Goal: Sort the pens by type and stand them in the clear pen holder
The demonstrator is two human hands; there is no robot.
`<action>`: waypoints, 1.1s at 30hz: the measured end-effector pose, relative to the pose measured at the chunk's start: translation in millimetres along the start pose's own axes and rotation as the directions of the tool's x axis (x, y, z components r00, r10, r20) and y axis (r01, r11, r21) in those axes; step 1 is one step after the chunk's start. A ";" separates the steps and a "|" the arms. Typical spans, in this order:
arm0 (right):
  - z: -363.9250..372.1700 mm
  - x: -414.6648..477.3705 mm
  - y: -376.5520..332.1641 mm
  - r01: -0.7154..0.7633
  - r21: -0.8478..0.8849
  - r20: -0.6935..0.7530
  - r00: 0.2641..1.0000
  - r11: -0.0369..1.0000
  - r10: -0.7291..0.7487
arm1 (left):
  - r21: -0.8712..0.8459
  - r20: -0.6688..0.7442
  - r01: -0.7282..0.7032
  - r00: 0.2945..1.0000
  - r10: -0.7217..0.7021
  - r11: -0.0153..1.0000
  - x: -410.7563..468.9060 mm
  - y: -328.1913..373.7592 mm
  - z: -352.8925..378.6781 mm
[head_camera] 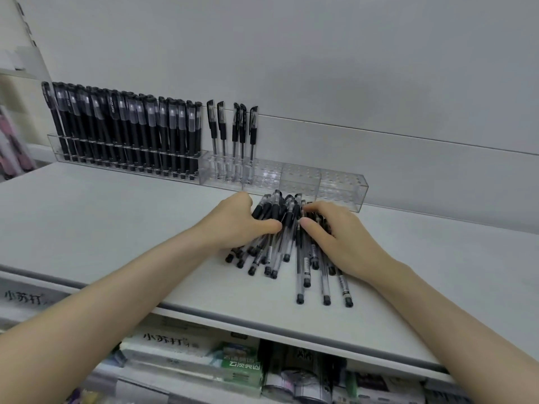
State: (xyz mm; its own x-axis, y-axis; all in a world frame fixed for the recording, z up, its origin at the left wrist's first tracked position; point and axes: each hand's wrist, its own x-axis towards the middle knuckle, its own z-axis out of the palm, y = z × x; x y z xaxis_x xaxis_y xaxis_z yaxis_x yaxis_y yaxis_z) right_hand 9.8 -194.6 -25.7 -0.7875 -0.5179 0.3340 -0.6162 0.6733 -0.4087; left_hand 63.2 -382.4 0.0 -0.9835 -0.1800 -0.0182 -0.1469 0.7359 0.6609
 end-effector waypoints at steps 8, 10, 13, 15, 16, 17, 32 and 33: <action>-0.1 0.3 -2.8 -0.009 -0.009 -0.008 1.000 1.000 0.009 | -0.039 0.053 -0.005 0.999 0.007 0.999 4.0 6.9 -6.7; -0.7 -0.2 -3.6 -0.017 -0.010 -0.009 1.000 1.000 0.017 | -0.036 0.059 -0.001 0.998 0.003 0.999 3.5 8.9 -6.9; -1.6 -0.9 -4.8 -0.026 -0.003 -0.002 1.000 1.000 0.026 | -0.111 0.057 0.008 0.998 -0.002 0.994 4.0 3.6 -7.0; -1.7 -1.4 -4.7 -0.030 0.007 0.005 1.000 1.000 0.030 | -0.178 0.055 0.016 0.998 -0.006 0.984 3.9 -1.6 -8.5; -1.7 -1.6 -4.3 -0.031 0.011 0.008 0.999 0.999 0.031 | -0.226 0.058 0.016 0.998 -0.003 0.974 3.3 -3.7 -9.2; -1.8 -1.8 -4.2 -0.031 0.017 0.010 0.999 0.999 0.031 | -0.280 0.059 0.011 0.998 0.006 0.960 2.1 -5.4 -9.9; -14.8 9.0 -31.9 0.028 0.406 -0.154 0.987 0.914 0.038 | -0.808 0.063 -0.157 0.936 0.347 0.568 -4.9 -0.3 -22.4; -16.3 15.4 -38.0 0.038 0.478 -0.151 0.988 0.878 0.039 | -0.803 0.065 -0.172 0.927 0.369 0.571 -2.4 2.0 -24.5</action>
State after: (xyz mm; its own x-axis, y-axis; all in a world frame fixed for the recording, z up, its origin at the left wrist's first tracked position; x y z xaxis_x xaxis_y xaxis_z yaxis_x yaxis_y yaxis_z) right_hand 21.3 -219.5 8.9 -0.8002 -0.4056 0.4418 -0.5770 0.3194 -0.7517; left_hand 67.9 -396.5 19.7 -0.9728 0.1473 0.1789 0.1697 -0.0727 0.9828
